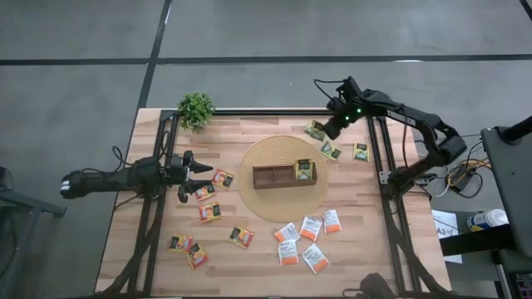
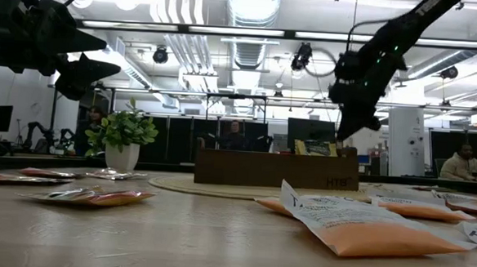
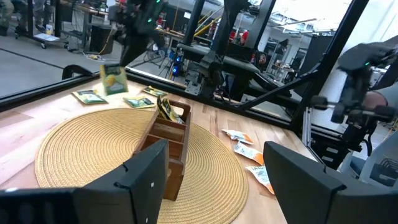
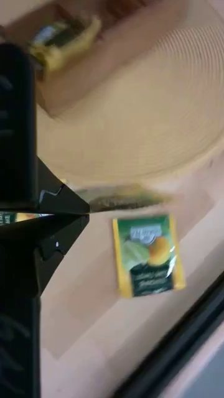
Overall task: Pick & Place Tea
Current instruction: Put the yellow tea bag into the right section of the wooden organizer
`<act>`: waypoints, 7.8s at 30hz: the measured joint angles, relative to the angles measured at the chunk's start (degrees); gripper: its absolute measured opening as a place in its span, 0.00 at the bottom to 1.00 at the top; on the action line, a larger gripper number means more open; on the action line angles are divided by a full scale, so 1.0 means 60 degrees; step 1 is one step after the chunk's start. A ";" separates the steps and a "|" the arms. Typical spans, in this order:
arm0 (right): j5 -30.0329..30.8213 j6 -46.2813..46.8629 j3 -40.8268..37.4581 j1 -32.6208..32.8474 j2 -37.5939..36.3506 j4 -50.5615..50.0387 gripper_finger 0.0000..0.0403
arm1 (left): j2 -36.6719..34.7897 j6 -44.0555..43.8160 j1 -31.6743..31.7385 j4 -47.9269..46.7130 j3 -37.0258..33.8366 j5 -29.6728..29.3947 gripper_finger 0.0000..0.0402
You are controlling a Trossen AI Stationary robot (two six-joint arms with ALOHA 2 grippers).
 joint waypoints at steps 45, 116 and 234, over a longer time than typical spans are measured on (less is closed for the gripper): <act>-0.0996 -0.1181 -0.2129 0.3841 -0.2313 0.1643 0.02 | 0.0001 -0.0003 -0.0001 0.0000 0.0001 0.0000 0.64; -0.0246 -0.0867 -0.1828 0.4643 -0.1275 0.0748 0.38 | 0.0001 -0.0004 0.0003 0.0002 0.0000 0.0000 0.64; -0.0828 0.3319 0.2628 -0.1341 0.4983 -0.0453 0.57 | 0.0006 0.0000 0.0003 0.0011 0.0000 0.0000 0.64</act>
